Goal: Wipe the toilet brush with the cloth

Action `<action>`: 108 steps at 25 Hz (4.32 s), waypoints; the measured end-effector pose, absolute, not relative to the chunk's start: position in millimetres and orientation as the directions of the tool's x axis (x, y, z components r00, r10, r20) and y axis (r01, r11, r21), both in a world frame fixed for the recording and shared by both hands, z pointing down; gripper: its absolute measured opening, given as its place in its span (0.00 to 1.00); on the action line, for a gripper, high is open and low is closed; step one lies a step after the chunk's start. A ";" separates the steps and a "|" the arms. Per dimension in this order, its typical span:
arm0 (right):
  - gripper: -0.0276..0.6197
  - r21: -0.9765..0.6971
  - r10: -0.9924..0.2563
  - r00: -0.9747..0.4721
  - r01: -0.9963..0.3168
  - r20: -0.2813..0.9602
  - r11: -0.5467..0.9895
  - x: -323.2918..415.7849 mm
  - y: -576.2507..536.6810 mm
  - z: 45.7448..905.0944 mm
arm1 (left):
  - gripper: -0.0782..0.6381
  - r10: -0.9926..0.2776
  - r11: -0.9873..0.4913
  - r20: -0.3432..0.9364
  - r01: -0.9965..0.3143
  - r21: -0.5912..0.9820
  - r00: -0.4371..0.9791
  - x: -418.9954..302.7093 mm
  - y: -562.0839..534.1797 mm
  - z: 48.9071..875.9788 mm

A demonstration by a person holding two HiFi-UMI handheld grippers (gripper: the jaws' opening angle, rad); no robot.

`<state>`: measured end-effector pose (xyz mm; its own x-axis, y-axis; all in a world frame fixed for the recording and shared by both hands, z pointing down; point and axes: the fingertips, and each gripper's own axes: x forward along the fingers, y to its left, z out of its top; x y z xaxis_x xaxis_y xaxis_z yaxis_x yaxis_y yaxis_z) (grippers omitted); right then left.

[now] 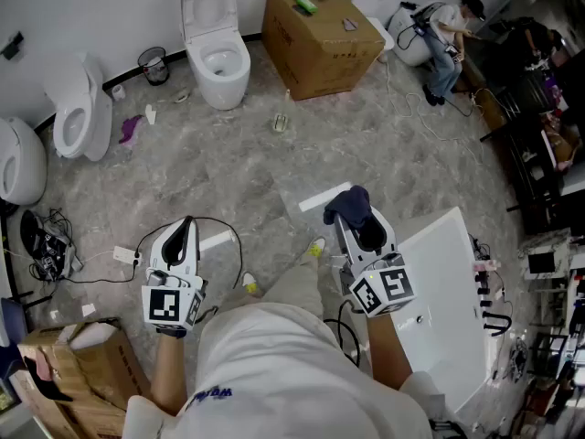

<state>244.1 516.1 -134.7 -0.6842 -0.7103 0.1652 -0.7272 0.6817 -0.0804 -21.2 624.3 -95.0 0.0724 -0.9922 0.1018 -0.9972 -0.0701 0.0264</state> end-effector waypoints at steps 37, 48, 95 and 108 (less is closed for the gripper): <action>0.35 -0.052 -0.768 -0.539 -0.828 0.346 0.559 261.8 459.4 -96.5 | 0.11 -0.988 -0.074 0.124 -0.992 0.106 0.087 -50.8 552.1 -72.0; 0.35 -0.127 -0.754 -0.522 -0.846 0.398 0.518 236.9 295.7 -46.9 | 0.11 -0.975 -0.131 0.176 -0.991 0.035 0.135 -69.7 379.5 -73.6; 0.33 0.620 -0.910 -0.210 -0.676 0.356 0.399 142.1 -179.0 417.7 | 0.11 -0.873 -0.454 0.199 -0.891 0.004 0.446 -95.2 -138.8 419.1; 0.33 0.800 -0.950 -0.232 -0.519 0.208 0.302 130.2 -217.6 545.6 | 0.11 -0.861 -0.506 0.085 -0.861 -0.046 0.501 -74.4 -181.9 558.5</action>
